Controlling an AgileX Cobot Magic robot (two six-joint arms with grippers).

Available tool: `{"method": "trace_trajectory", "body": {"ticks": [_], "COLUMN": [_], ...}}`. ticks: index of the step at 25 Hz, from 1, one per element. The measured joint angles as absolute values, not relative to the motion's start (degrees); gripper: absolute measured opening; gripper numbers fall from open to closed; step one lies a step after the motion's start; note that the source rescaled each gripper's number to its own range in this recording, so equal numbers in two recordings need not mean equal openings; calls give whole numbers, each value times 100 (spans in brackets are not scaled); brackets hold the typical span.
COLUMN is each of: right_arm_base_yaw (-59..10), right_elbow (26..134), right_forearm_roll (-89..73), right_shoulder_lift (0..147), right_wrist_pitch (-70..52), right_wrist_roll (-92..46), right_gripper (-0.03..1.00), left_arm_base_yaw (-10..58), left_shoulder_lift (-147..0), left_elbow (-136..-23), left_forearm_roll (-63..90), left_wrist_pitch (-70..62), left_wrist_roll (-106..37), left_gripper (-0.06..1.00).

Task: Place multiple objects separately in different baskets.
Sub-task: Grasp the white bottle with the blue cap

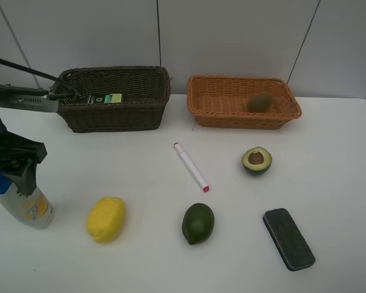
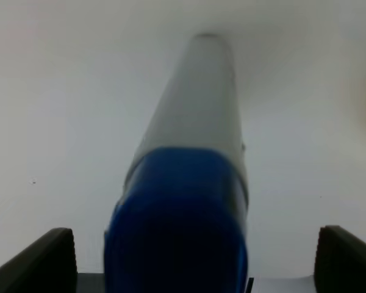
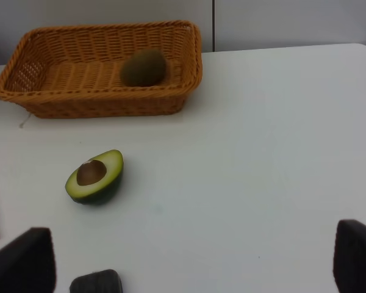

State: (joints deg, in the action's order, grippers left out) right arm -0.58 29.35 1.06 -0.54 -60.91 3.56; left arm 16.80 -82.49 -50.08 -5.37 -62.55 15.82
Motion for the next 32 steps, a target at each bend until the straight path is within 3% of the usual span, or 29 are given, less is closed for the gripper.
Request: {"method": "trace_trajectory", "body": {"ticks": [18,20,21,23,26,27,32], "right_arm_base_yaw": [-58,-58,-58,-58,-58,-58,-58], "right_elbow": [2935,2935,2935,2935,2935,2935,2935], "right_forearm_roll": [106,106,106,106,106,106,106], "right_shoulder_lift": [-54,-54,-54,-54,-54,-54,-54], "right_wrist_pitch": [-6091,-6091,-6091,-6091,-6091,-6091,-6091], "right_wrist_roll": [356,356,356,356,356,356,356], "right_gripper": [100,100,100,100,100,100,100], "left_arm_base_yaw": [1673,1673,1673,1673,1667,1660,1660], "left_shoulder_lift": [-8912,-8908,-8908,-8908,-8896,-8884,-8701], "left_elbow": [-4705,-4693,-4693,-4693,-4693,-4693,-4655], "left_forearm_roll": [-519,-519,-519,-519,-561,-549,-437], "left_wrist_pitch": [-5490,-5451,-5438,-5426,-5426,-5423,-5415], "left_wrist_roll": [1576,1576,1576,1576,1576,1576,1576], "left_gripper": [98,89,79,54,6,0,0]}}
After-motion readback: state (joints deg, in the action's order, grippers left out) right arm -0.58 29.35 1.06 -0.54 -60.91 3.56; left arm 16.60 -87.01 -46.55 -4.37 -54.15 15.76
